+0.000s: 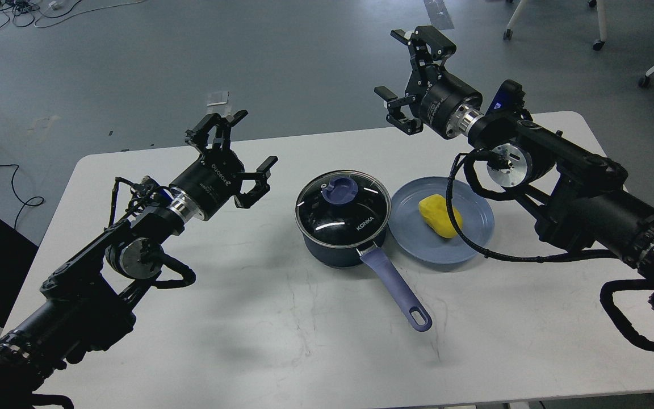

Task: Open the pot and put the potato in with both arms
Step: 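Raise and open the left gripper above the pot lid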

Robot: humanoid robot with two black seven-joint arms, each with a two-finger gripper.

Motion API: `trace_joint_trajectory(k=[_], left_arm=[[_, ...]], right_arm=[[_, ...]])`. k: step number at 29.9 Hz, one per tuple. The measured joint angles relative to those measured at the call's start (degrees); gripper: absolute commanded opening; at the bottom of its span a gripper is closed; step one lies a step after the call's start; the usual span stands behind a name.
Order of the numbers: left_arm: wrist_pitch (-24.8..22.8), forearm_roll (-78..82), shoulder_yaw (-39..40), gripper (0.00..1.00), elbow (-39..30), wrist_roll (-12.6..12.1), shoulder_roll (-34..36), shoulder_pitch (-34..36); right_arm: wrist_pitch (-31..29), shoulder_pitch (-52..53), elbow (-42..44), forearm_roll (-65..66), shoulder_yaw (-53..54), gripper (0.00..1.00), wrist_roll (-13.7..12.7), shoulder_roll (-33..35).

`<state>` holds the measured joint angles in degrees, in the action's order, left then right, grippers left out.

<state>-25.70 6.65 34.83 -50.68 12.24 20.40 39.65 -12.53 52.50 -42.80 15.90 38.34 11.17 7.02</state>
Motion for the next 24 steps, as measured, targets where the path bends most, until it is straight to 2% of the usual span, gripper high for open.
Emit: trace_joint_trajectory(k=[19, 24], left_arm=[[-1.88, -2.15, 3.72, 0.99, 1.25, -0.62, -0.72, -1.47], [-1.68, -2.15, 3.84, 0.99, 2.66, 0.05, -0.72, -1.11]], right_arm=[[-0.31, 0.29, 0.87, -0.08, -0.42, 1.00, -0.18, -0.81], [-0.31, -0.05, 0.77, -0.08, -0.63, 1.00, -0.18, -0.79]])
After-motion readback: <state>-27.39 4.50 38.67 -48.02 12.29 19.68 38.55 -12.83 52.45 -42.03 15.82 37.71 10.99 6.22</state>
